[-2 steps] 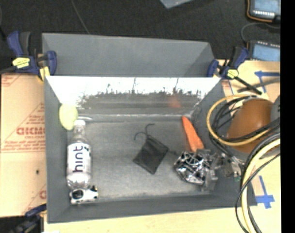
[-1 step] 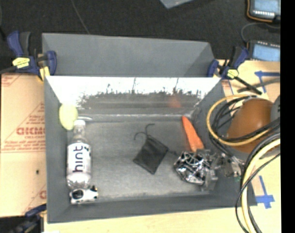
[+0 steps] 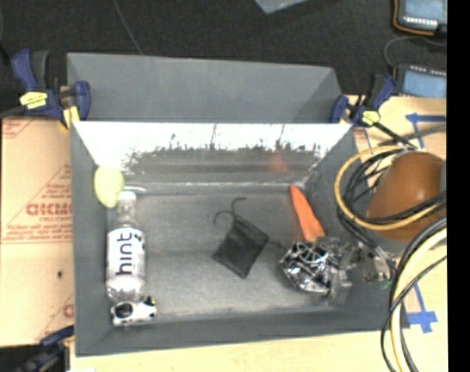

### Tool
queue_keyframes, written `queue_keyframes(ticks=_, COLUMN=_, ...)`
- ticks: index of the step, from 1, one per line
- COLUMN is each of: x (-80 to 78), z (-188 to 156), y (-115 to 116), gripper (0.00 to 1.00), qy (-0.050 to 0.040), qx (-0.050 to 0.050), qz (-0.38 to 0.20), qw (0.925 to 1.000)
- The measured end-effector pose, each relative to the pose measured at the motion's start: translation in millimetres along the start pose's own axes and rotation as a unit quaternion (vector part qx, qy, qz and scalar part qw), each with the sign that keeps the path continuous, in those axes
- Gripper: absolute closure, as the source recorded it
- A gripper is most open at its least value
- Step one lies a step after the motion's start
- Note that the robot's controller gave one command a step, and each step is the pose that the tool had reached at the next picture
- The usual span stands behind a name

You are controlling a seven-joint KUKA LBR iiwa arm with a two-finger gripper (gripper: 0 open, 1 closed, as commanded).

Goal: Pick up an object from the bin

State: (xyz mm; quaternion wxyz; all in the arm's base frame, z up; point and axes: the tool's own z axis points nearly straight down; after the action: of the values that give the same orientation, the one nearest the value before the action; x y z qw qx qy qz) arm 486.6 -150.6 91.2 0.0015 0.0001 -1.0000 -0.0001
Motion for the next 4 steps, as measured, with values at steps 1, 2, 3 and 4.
queue_keyframes(ticks=1, x=-10.8, z=-46.7, y=-2.8, gripper=1.00, qy=-0.0057, qx=0.002, qz=-0.001, qw=1.0000)
queue_keyframes(ticks=2, x=-5.0, z=-17.9, y=3.1, gripper=1.00, qy=-0.0059, qx=0.001, qz=0.004, qw=1.0000)
queue_keyframes(ticks=3, x=1.4, z=-17.2, y=7.0, gripper=1.00, qy=-0.0020, qx=0.000, qz=0.005, qw=1.0000)
queue_keyframes(ticks=4, x=3.9, z=3.2, y=0.9, gripper=1.00, qy=-0.0073, qx=0.002, qz=0.013, qw=0.9999)
